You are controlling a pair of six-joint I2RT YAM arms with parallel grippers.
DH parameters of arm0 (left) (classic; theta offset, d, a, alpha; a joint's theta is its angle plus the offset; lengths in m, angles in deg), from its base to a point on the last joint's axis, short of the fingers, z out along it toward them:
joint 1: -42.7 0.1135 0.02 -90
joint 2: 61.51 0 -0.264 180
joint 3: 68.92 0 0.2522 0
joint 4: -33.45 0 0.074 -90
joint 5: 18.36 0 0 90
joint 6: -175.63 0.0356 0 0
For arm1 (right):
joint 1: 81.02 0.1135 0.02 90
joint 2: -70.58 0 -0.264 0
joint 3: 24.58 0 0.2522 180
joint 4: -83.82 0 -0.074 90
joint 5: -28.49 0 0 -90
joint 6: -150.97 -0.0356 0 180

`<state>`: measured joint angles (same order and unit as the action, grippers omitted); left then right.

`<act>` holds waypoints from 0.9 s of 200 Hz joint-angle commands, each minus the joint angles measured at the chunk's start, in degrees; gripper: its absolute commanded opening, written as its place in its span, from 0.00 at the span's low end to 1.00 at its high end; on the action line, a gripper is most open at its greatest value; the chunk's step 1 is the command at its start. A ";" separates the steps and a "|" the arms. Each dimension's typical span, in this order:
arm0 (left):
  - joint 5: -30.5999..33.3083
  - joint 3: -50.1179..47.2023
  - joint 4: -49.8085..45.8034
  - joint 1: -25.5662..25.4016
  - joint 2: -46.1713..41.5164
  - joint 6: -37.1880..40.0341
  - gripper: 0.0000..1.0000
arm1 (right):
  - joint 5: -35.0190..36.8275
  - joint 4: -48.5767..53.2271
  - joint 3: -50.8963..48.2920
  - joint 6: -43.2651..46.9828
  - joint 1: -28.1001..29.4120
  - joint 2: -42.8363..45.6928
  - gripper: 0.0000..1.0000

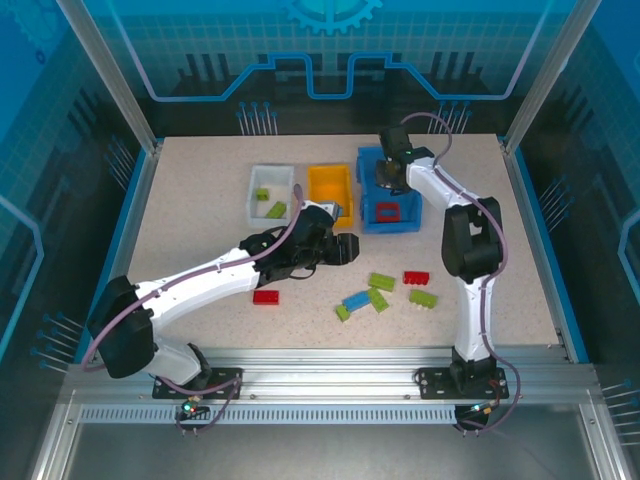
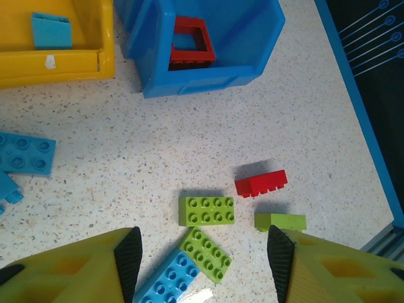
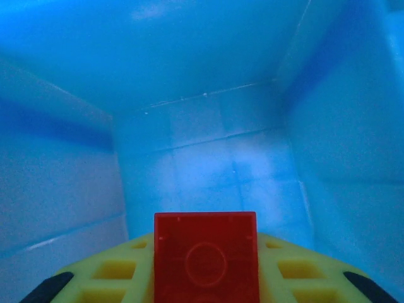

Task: Sort the legos into containers by color

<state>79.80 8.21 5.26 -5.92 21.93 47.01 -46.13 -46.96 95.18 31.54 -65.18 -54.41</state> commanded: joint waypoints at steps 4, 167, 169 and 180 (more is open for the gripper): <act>2.47 0.90 -0.25 -0.66 0.65 1.73 0.60 | -1.22 6.27 5.02 -0.85 -0.81 -2.91 0.36; -2.99 -1.42 -10.16 -4.43 0.70 13.73 0.68 | 6.92 1.79 -32.87 -3.69 13.37 49.13 0.58; -2.91 -1.48 -10.17 -4.52 0.83 13.74 0.68 | 6.61 1.87 -33.84 -3.92 13.88 50.28 0.58; -2.38 -1.72 -10.42 -5.05 1.12 13.72 0.68 | 5.42 2.92 -38.65 -4.82 16.63 55.78 0.60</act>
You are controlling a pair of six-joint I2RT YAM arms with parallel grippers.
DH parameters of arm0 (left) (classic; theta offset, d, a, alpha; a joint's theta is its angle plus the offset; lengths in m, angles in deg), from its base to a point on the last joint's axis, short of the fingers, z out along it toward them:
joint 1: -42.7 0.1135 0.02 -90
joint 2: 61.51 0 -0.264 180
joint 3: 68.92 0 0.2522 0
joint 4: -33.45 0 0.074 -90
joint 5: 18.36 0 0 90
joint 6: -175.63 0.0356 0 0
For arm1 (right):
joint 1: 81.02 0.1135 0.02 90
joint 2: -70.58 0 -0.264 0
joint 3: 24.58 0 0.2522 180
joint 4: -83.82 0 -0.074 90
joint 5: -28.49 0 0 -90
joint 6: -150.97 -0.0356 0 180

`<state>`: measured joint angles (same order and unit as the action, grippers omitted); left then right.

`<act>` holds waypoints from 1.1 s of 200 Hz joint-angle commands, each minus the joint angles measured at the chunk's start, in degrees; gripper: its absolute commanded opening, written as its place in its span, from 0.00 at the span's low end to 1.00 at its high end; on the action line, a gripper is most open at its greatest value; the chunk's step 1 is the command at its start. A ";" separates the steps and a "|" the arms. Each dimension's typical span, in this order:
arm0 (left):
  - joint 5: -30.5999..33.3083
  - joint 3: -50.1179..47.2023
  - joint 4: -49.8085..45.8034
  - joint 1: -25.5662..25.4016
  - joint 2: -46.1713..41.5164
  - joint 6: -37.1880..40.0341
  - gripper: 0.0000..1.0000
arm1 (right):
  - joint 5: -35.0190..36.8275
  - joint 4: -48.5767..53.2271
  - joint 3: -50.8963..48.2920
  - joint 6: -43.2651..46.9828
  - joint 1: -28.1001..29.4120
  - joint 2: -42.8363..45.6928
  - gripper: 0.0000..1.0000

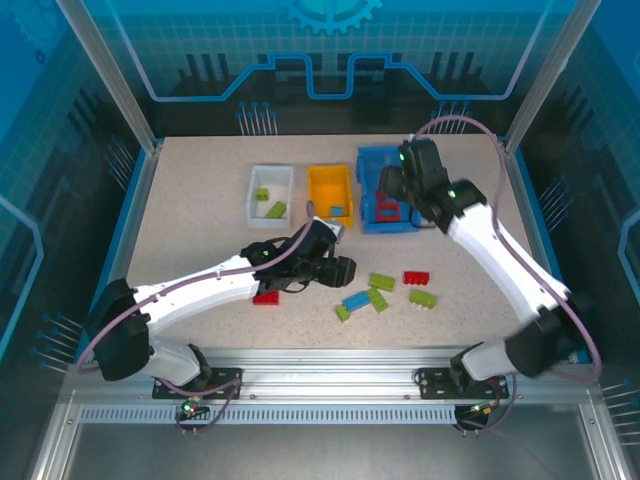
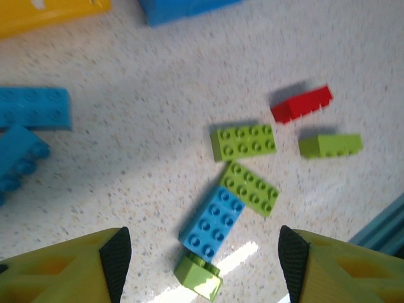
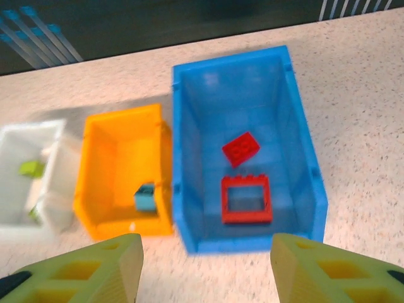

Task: Sort the legos into containers by color

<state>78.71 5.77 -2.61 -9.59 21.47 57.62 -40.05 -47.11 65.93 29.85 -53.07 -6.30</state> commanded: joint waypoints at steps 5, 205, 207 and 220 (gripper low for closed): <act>-0.78 0.54 -2.66 -1.46 1.55 3.07 0.68 | -0.35 4.31 -11.07 -4.11 5.93 9.86 0.60; -7.49 0.69 -9.24 22.43 11.03 12.40 0.69 | -5.04 5.30 -29.75 -15.37 23.77 28.81 0.73; -7.55 0.80 -9.13 22.46 11.41 12.44 0.69 | -5.13 5.23 -29.87 -15.44 23.81 28.76 0.73; -6.77 1.63 -8.71 22.47 13.92 12.69 0.70 | -5.58 4.60 -30.07 -15.64 23.78 28.32 0.73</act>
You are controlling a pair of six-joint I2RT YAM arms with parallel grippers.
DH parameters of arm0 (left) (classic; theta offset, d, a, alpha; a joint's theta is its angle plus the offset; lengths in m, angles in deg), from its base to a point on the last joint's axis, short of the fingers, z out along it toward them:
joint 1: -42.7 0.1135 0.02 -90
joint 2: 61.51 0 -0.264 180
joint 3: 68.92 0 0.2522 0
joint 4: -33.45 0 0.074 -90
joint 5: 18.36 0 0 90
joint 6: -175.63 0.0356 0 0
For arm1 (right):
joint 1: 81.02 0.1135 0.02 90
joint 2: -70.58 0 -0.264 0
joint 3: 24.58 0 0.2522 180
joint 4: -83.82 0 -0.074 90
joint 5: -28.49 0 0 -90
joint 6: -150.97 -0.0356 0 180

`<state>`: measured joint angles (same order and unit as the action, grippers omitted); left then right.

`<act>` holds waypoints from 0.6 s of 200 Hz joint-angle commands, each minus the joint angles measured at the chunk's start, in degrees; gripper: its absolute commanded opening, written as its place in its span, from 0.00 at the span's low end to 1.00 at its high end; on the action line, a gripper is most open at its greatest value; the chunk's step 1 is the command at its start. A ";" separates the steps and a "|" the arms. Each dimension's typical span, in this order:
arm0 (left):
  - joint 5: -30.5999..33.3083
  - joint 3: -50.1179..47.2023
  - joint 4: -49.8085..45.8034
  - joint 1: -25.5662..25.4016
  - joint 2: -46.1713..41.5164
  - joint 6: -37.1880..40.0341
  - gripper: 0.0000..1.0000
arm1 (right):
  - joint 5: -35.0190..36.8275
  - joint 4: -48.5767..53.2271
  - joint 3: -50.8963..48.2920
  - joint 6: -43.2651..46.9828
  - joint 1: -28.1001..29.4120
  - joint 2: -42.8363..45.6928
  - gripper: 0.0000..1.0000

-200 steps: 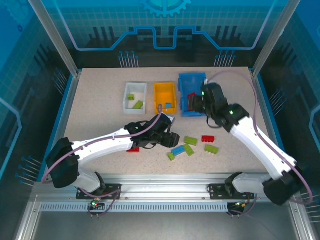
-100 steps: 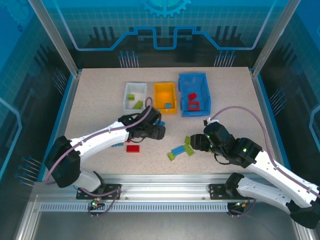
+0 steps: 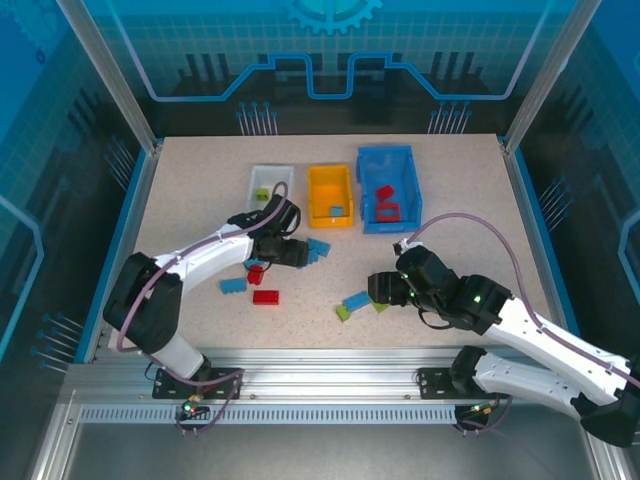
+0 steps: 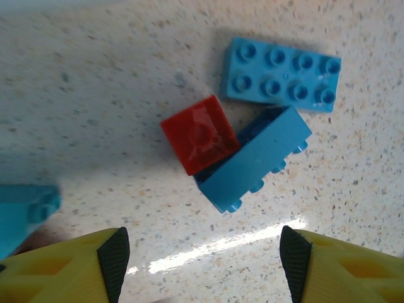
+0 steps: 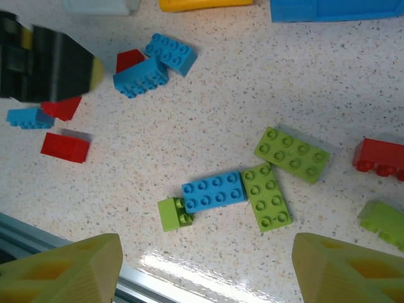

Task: Sort the legos into containers by color

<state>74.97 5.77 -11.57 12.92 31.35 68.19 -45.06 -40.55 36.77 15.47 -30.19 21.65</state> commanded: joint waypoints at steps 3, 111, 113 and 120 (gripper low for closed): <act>-2.77 1.93 0.40 -0.03 4.54 2.13 0.70 | -0.69 -2.01 -0.78 -1.25 0.93 0.22 0.73; -4.64 6.64 4.37 -3.08 12.69 3.17 0.65 | -0.09 -1.43 -0.78 -1.35 0.94 -0.47 0.74; -4.63 6.77 4.31 -3.15 12.81 3.21 0.64 | -0.10 -1.44 -0.82 -1.42 0.92 -0.47 0.74; -4.38 7.28 4.05 -3.63 13.27 3.19 0.63 | -0.03 -1.48 -0.83 -1.52 0.94 -0.55 0.74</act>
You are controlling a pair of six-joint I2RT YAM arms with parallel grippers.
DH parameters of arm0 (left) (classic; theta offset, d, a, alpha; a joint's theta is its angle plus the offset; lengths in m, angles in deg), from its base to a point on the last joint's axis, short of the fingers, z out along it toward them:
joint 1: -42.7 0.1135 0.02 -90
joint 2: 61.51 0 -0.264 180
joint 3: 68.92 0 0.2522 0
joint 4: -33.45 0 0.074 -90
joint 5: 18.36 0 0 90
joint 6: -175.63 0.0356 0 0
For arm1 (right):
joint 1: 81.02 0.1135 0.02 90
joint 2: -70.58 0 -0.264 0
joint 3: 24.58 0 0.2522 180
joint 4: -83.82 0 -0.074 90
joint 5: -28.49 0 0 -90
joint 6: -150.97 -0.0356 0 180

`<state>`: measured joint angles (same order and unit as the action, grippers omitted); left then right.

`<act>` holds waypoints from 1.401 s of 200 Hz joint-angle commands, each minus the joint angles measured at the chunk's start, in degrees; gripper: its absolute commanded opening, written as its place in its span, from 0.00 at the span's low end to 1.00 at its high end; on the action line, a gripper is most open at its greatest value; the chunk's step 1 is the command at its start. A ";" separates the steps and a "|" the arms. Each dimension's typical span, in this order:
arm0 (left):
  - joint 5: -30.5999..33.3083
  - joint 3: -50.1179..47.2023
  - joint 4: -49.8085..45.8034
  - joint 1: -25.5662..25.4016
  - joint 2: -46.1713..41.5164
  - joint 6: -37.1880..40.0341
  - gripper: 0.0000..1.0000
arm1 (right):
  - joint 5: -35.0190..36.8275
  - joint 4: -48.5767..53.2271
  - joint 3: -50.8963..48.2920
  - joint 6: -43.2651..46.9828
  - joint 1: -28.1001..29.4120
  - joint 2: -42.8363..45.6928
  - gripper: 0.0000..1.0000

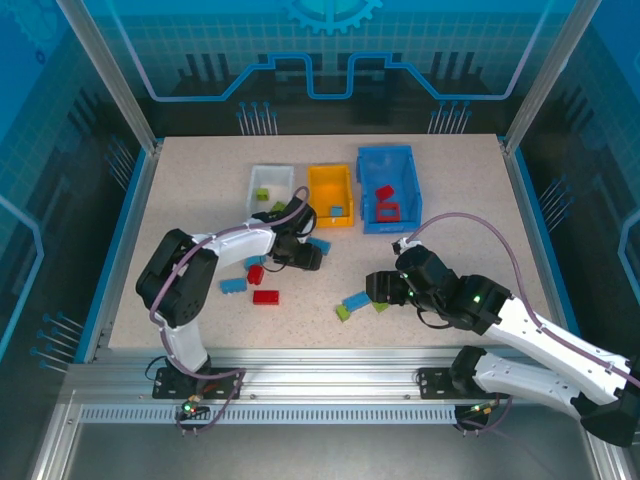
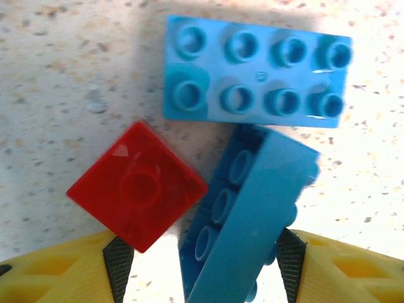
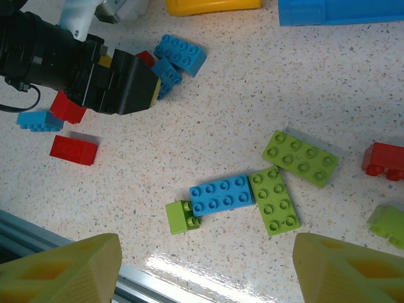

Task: Sort the legos into containers by color

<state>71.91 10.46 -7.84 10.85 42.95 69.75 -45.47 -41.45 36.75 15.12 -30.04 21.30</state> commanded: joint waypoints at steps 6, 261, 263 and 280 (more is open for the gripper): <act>-1.00 2.98 -0.01 -1.91 2.05 1.55 0.61 | 0.44 -0.63 -0.95 -1.18 0.79 -0.12 0.73; 9.26 52.56 -21.01 2.27 24.44 -5.41 0.22 | 0.87 -7.70 3.17 5.10 -6.65 -0.65 0.70; 9.43 53.07 -21.28 2.25 24.79 -5.50 0.22 | 0.85 -7.67 3.15 5.07 -6.72 -0.63 0.70; 10.53 55.19 -22.37 2.25 27.22 -6.44 0.24 | 0.63 -7.31 3.14 4.91 -7.07 -0.38 0.70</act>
<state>79.04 61.15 -23.29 12.88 67.41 64.59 -44.14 -48.16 39.18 19.47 -36.13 19.97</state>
